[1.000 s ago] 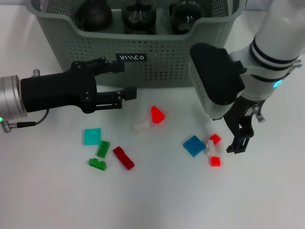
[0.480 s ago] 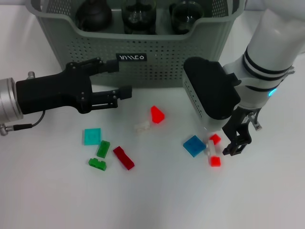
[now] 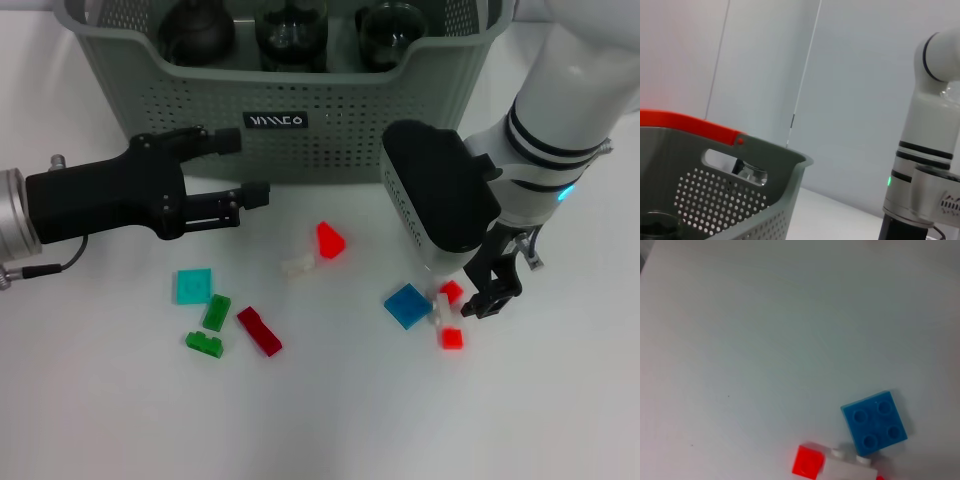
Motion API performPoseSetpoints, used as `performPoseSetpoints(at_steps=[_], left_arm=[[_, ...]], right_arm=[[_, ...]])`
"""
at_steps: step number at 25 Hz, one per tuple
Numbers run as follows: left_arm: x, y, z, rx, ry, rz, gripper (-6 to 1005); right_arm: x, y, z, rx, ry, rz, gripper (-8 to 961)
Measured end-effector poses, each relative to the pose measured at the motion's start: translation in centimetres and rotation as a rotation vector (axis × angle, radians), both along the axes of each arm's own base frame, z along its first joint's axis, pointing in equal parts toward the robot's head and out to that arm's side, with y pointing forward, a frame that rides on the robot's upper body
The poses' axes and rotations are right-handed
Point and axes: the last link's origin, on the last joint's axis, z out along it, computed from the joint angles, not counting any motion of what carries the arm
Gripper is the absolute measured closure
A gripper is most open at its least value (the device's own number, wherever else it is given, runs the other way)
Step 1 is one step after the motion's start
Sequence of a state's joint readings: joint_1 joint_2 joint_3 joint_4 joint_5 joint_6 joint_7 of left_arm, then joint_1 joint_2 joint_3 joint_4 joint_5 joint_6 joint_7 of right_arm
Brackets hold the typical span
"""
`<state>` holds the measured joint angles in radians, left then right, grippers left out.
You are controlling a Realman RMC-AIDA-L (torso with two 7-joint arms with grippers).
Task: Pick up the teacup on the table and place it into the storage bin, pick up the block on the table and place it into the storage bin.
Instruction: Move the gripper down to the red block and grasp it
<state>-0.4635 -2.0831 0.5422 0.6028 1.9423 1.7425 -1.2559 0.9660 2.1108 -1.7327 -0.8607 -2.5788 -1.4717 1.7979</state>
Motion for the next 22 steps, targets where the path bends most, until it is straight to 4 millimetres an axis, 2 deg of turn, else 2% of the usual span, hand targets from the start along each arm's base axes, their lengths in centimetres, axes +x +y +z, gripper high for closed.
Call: performPoseSetpoints(at_steps=[19,22], left_arm=[[-0.53,-0.32,-0.06,0.010,-0.009,0.028,172],[-0.60,-0.36,-0.02,0.011,-0.009,0.030,172]], right_arm=[[0.39,0.00,-0.42,0.010,0.007,0.011,407],[0.40,-0.05,-0.47,0.008,0.010,0.007,479]])
